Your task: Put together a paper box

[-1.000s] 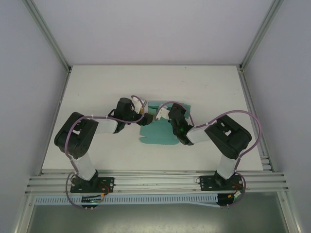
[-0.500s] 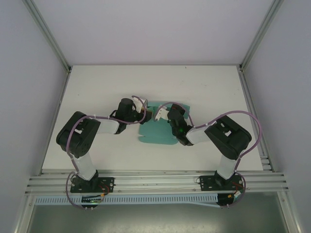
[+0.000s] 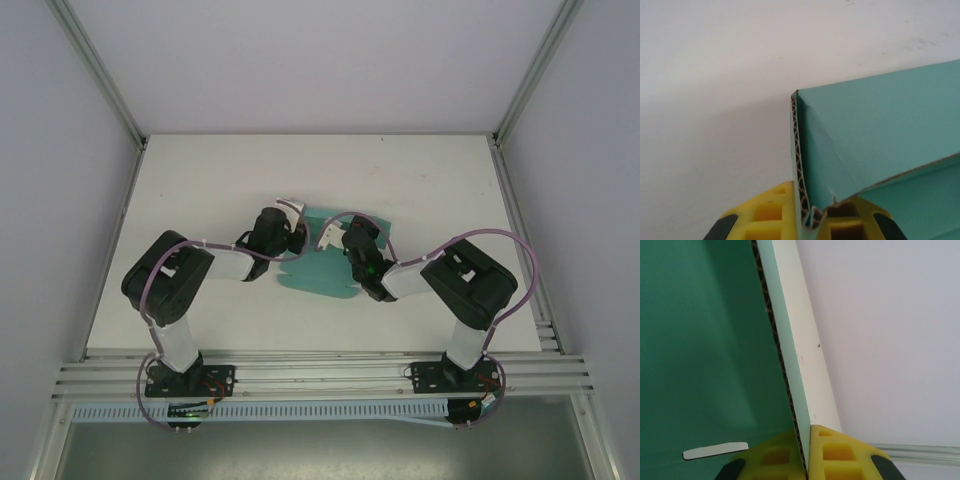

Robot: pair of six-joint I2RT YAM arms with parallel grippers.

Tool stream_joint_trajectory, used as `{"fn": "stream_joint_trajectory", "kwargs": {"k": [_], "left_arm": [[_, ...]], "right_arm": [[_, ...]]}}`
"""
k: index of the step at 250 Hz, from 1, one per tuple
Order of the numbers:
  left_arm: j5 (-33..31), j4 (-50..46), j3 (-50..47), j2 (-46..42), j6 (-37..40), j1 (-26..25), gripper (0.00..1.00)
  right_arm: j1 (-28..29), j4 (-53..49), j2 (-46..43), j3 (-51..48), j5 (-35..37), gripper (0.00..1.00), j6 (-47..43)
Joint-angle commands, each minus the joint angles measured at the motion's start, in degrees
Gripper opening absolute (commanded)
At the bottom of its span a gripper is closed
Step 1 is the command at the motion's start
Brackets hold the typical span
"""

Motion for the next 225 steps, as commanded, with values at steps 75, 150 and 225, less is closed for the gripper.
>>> {"fn": "stream_joint_trajectory", "kwargs": {"k": [75,150,225], "left_arm": [[-27.7,-20.2,7.4,5.2,-17.0,-0.1,0.00],[-25.9,-14.1,3.7,5.7,-15.5,-0.6,0.00],[-12.7,-3.3,-1.0,2.2,-9.1,-0.5,0.25]], "right_arm": [[1.4,-2.9,0.1,-0.2,-0.6,0.00,2.9],[1.5,-3.8,0.3,0.3,-0.1,0.00,3.8],[1.5,-4.8,-0.5,0.3,-1.1,0.00,3.7]]}}
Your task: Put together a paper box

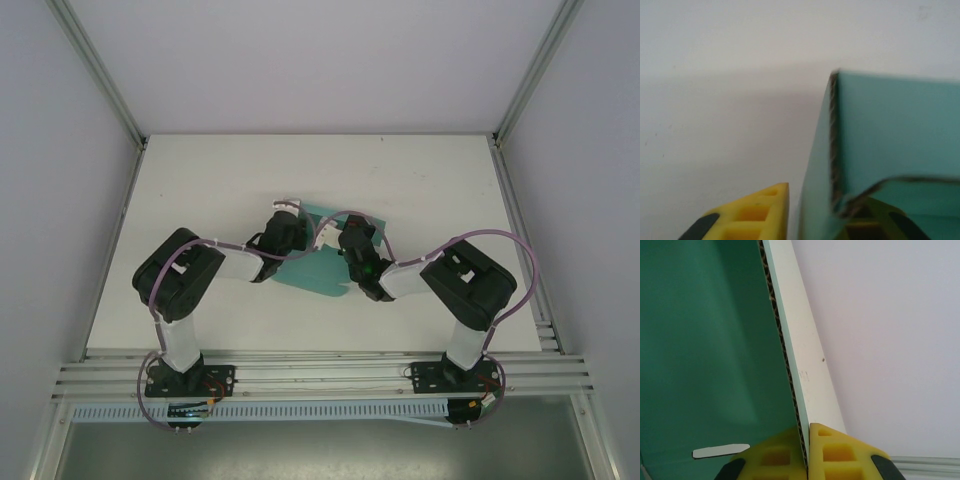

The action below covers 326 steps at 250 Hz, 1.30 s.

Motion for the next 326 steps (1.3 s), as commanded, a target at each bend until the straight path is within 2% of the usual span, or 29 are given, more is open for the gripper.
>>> {"fn": "stream_joint_trajectory", "kwargs": {"k": [1,57,183,196,223,254,303,326], "left_arm": [[0.4,-2.5,-1.8,-0.5,0.8,1.8,0.25],[2.0,0.1,-3.3,-4.2,1.8,1.8,0.32],[-0.7,-0.1,2.0,-1.0,3.7,1.8,0.34],[-0.7,0.4,2.6,0.1,4.2,1.8,0.28],[-0.9,-0.9,4.4,2.1,5.0,1.8,0.00],[-2.3,-1.1,3.3,2.4,4.9,1.8,0.00],[-15.0,-4.9,2.0,2.9,6.6,1.9,0.00],[-15.7,-9.6,2.7,3.7,7.3,2.0,0.00]], "right_arm": [[0.4,-4.3,-0.5,-1.0,0.9,0.00,1.6],[0.4,-4.4,-0.5,-0.8,0.4,0.00,1.5],[0.5,-5.0,-0.4,-0.9,-0.9,0.00,2.1],[0.5,-5.3,-0.4,-0.8,-1.1,0.00,2.4],[0.3,-5.5,-0.4,-0.7,-0.9,0.00,2.4],[0.1,-5.5,-0.2,-0.7,-0.7,0.00,2.4],[-0.1,-5.6,-0.4,-0.3,0.1,0.00,2.8],[-0.3,-5.7,-0.5,-0.1,0.8,0.00,3.0]]}}
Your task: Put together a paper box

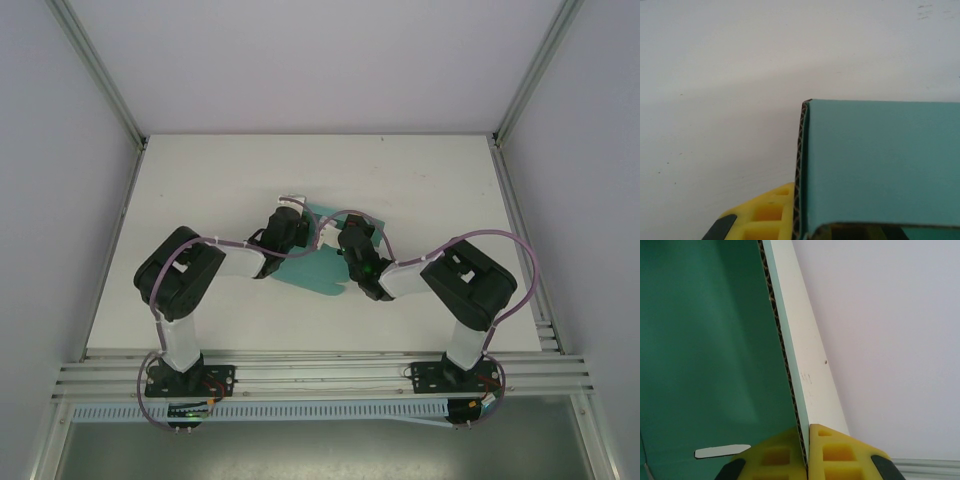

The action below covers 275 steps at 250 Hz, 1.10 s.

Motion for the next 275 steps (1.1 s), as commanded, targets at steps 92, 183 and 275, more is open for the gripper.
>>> {"fn": "stream_joint_trajectory", "kwargs": {"k": [92,183,275], "left_arm": [[7.7,4.0,-8.2,-7.6,-1.3,4.5,0.00],[4.4,1.4,-9.6,-18.3,-4.5,4.5,0.00],[4.3,-0.5,-10.3,-18.7,-6.5,4.5,0.00]], "right_arm": [[-0.7,-5.6,-1.1,1.9,-0.1,0.21,6.9],[-3.0,-16.7,-26.7,-0.7,-14.9,0.99,28.2],[-17.4,-26.7,-41.1,1.9,-30.7,0.99,54.4]]}}
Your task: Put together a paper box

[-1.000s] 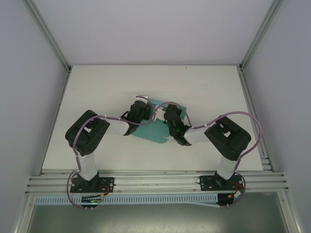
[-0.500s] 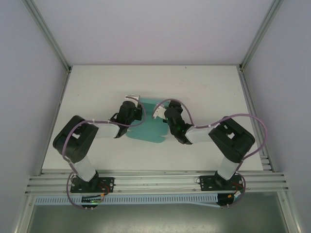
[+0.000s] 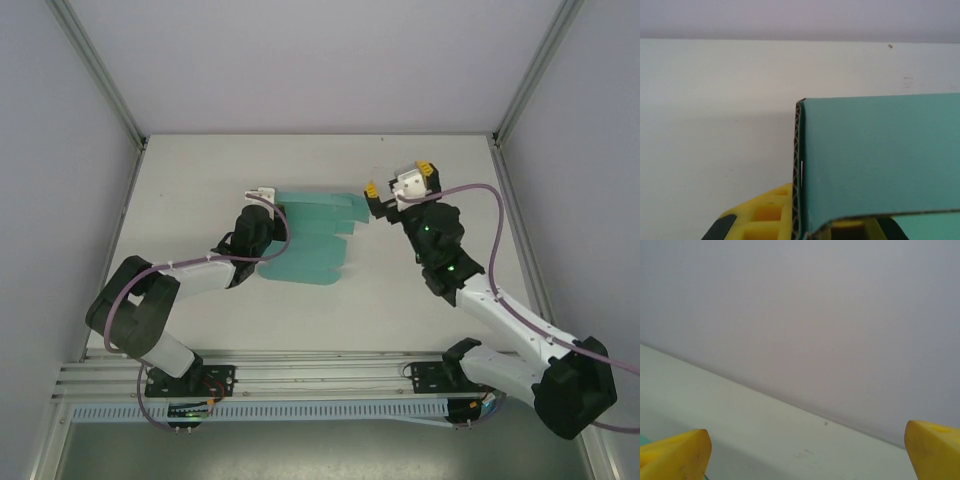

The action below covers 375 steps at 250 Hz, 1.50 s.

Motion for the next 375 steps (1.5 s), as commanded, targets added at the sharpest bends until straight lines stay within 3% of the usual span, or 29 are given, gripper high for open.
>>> {"fn": "stream_joint_trajectory", "kwargs": {"k": [1,84,157,275,338,375], "left_arm": [[-0.2,-0.4,-0.8,-0.6,-2.1,0.1,0.00],[1.4,-1.4,-0.3,0.1,-3.5,0.1,0.00],[4.0,-2.4,1.3,1.5,-5.2,0.1,0.00],[8.0,-1.9,2.2,3.4,-7.8,0.1,0.00],[6.3,-2.2,1.1,1.1,-8.7,0.1,0.00],[3.7,-2.7,0.0,-0.3,-10.1,0.1,0.00]], "right_arm": [[-1.9,-6.2,1.7,2.1,-5.2,0.99,10.6],[-2.3,-6.8,15.0,6.2,-10.4,0.99,14.7],[-0.6,1.4,26.4,7.5,-16.3,0.99,17.7],[6.1,29.9,38.4,5.7,2.6,0.99,29.1],[6.8,26.3,35.8,4.3,5.8,0.99,28.0],[6.7,15.6,29.6,2.4,6.4,0.99,25.9]]}}
